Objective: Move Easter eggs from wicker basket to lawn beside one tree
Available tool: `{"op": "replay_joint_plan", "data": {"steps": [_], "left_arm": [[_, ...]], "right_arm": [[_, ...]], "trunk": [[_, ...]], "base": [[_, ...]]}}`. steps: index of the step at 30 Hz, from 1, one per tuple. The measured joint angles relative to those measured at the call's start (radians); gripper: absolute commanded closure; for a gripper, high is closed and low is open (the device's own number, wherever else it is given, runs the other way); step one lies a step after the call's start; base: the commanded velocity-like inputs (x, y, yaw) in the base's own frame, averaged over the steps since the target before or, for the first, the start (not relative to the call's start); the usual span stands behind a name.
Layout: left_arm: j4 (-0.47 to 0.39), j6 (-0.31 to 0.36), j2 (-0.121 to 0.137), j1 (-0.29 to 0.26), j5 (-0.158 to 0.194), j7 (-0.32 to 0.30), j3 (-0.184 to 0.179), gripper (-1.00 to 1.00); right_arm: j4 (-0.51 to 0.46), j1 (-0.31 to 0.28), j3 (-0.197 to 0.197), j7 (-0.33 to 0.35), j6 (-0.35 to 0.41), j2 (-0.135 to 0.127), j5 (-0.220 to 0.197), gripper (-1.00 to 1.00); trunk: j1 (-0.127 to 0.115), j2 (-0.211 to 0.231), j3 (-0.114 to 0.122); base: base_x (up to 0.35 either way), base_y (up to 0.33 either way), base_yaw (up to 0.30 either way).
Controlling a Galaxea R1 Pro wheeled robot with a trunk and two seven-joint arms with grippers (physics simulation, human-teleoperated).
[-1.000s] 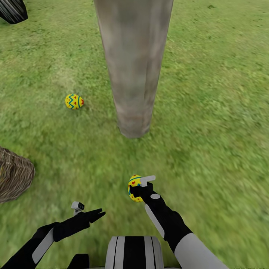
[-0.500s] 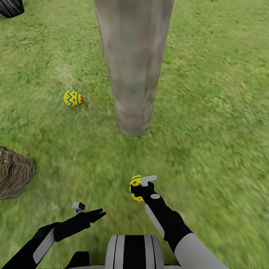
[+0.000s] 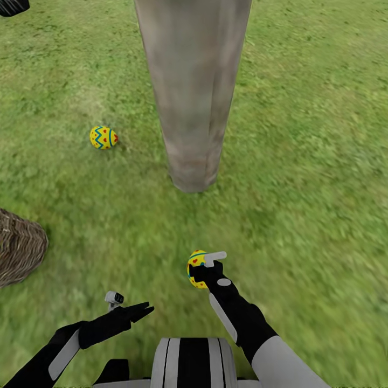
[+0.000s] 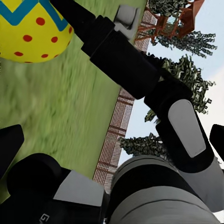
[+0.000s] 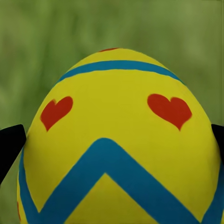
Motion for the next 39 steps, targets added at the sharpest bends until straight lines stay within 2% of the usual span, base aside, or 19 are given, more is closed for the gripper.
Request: {"op": "replay_joint_plan", "data": {"steps": [7,15,16,39], "left_arm": [[0.0,0.0,-0.001,0.001,0.0,0.001,0.0,-1.0],[0.0,0.0,-0.001,0.0,0.0,0.002,0.0,-1.0],[0.0,0.0,-0.001,0.0,0.0,0.001,0.0,-1.0],[0.001,-0.001,-0.001,0.0,0.0,0.001,0.0,-1.0]], "right_arm": [[-0.016,0.0,0.0,-0.005,-0.001,0.0,-0.003,1.0],[-0.018,0.0,0.0,-0.005,0.0,0.0,-0.003,1.0],[-0.018,0.0,0.0,-0.005,0.0,0.0,-0.003,-1.0],[0.013,0.0,0.0,-0.005,0.0,0.0,0.009,-1.0]], "trunk": [[0.0,0.0,-0.011],[0.0,0.0,-0.012],[0.0,0.0,-0.012],[0.0,0.0,-0.008]], "base": [[0.0,0.0,0.0],[0.0,0.0,0.0],[0.0,0.0,0.0],[0.0,0.0,0.0]]}}
